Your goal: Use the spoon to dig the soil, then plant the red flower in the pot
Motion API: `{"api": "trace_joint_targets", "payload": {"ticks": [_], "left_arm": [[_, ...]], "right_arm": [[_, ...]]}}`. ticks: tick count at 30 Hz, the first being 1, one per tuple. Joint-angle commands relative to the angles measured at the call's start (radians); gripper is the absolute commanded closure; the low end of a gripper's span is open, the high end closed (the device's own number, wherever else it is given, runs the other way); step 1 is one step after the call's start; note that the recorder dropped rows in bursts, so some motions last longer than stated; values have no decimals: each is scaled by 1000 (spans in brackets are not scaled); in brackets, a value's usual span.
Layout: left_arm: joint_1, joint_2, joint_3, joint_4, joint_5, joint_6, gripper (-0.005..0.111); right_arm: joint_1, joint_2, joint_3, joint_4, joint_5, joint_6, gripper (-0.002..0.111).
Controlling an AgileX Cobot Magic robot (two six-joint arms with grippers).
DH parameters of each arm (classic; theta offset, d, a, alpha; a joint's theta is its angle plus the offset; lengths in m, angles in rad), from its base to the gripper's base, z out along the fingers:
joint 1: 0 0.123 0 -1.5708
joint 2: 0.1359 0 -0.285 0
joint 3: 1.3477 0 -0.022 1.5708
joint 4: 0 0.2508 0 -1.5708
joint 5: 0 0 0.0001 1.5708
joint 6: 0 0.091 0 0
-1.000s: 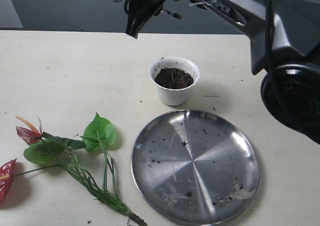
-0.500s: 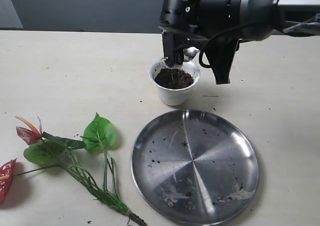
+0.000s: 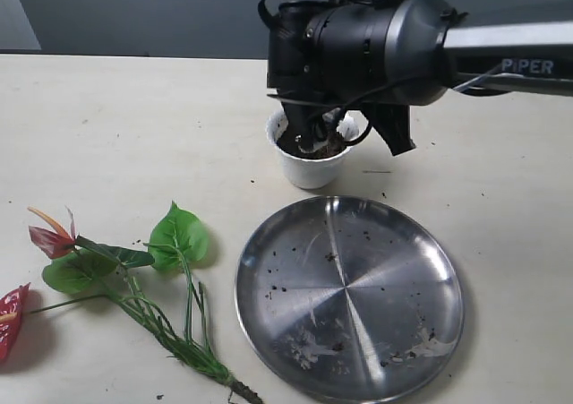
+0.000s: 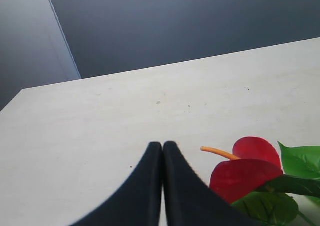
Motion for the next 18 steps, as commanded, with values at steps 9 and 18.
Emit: {"api": "trace_joint_targets", "payload": {"ticks": [9,18], "left_arm": [[-2,3,-3,-5,-7,-4,105],[-2,3,-3,-5,-7,-4,105]], "right_arm": [[62,110,4,-39,-53,-92,109],[51,92,4,-224,-44,53,109]]}}
